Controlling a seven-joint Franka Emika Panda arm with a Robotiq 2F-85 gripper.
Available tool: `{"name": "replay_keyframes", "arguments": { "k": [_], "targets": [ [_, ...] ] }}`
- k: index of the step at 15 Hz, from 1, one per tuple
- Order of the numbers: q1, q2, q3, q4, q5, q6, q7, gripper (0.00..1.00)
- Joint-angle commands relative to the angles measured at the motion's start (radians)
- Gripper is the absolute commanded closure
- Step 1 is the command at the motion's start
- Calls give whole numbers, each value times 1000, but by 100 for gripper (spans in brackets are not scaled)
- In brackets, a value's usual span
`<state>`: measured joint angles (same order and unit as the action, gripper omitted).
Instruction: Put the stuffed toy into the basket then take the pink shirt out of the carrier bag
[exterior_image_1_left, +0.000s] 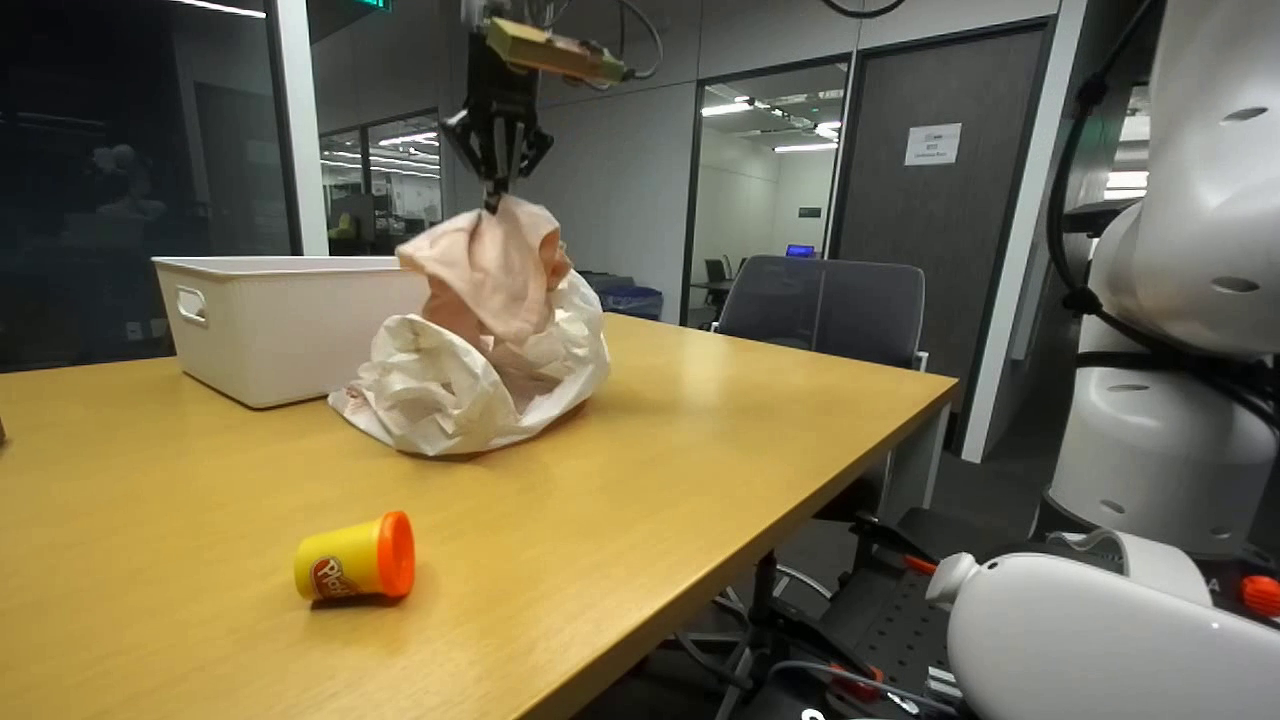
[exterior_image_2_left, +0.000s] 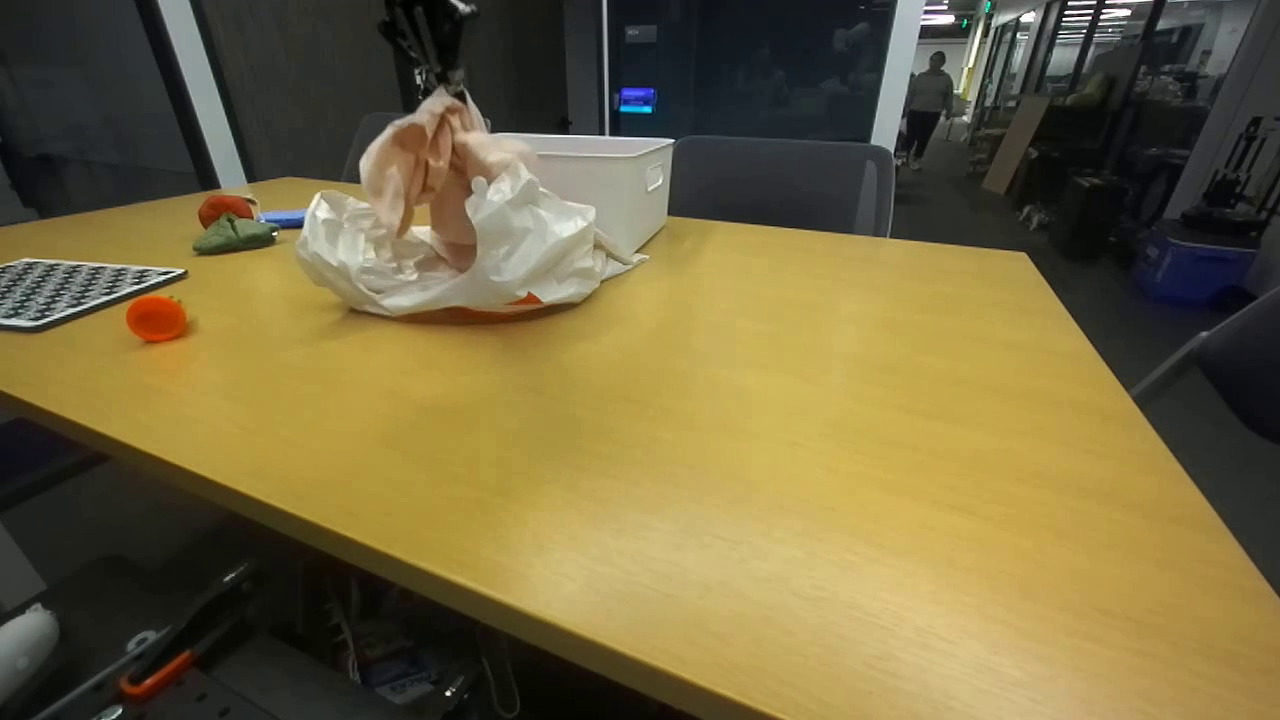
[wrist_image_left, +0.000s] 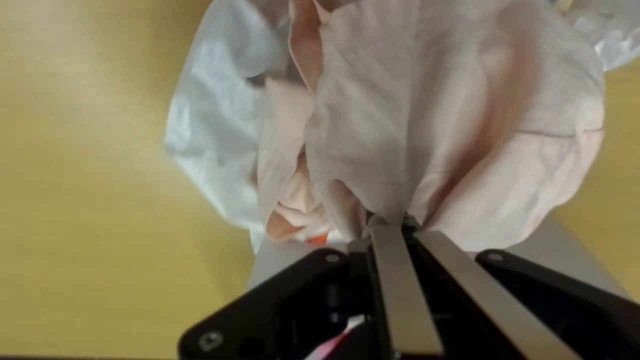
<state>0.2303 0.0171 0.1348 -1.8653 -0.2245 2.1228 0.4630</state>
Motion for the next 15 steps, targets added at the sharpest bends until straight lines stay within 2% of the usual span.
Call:
{"name": "replay_keyframes", "arguments": {
  "k": [1, 4, 5, 7, 12, 15],
  "targets": [
    [-7, -157, 36, 1, -120, -8, 77, 97],
    [-37, -290, 77, -7, -185, -18, 169, 98],
    [-71, -289, 62, 25, -198, -4, 154, 98],
    [-111, -376, 72, 6, -216, -10, 196, 98],
    [-254, -532, 75, -83, -241, -63, 301, 99],
    [-301, -562, 55, -173, -212, -103, 313, 99]
  ]
}}
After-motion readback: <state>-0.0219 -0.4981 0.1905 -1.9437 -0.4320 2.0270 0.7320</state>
